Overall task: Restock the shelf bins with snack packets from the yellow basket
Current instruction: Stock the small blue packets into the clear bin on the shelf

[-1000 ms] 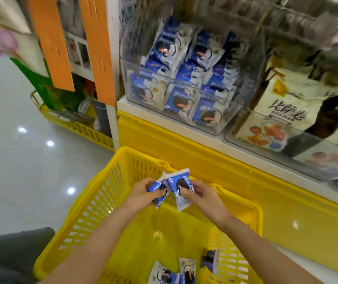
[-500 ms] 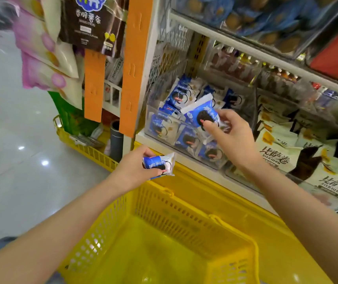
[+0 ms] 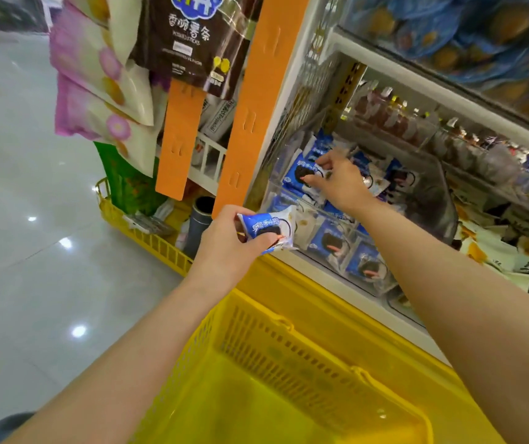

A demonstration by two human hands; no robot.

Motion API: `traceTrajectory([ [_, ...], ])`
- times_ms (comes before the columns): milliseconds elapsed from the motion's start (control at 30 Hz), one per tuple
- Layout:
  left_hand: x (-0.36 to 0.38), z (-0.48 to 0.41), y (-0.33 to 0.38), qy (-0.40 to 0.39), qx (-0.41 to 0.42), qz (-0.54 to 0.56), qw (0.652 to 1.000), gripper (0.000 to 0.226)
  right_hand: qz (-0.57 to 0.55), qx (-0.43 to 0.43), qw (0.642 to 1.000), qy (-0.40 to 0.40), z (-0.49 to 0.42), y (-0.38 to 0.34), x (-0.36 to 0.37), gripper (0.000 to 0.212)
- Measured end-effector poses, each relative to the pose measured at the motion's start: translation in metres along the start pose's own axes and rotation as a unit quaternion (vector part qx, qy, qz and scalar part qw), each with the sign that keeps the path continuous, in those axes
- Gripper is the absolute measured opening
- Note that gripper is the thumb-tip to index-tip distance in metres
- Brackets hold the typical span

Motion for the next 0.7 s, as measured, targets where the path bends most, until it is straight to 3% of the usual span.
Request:
traceTrajectory([
  [133, -0.004, -0.004, 0.000, 0.013, -0.006, 0.038, 0.999, 0.036, 0.075, -0.014, 0.997, 0.021, -0.007, 0.003, 0.002, 0.035],
  [267, -0.006, -0.004, 0.003, 0.002, -0.014, 0.066, 0.998, 0.036, 0.155, -0.029, 0.987, 0.023, -0.002, -0.007, -0.002, 0.044],
  [400, -0.008, 0.001, 0.005, -0.014, -0.016, 0.088, 0.996, 0.031, 0.001, -0.095, 0.988, 0.118, 0.039, -0.053, -0.025, 0.029],
  [500, -0.003, 0.004, 0.005, -0.042, -0.015, 0.074, 0.996, 0.033, -0.031, -0.162, 0.986, 0.024, 0.089, -0.084, -0.012, 0.029],
  [600, 0.007, 0.013, 0.009, -0.092, 0.001, 0.069, 0.993, 0.028, -0.055, -0.109, 0.987, -0.102, 0.123, -0.080, 0.005, 0.041],
  [700, 0.018, 0.020, 0.009, -0.133, -0.003, 0.107, 0.985, 0.025, -0.135, -0.039, 0.982, -0.128, 0.134, -0.070, 0.000, 0.032],
])
Point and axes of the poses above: each hand's wrist, its own z-axis away from the middle knuckle, its own x-axis out of the palm, y = z × x, the point moved 7 cm from there along -z, towards the middle knuckle, and after that the axes turned 8 degrees about -x, right-handed, at the moved point
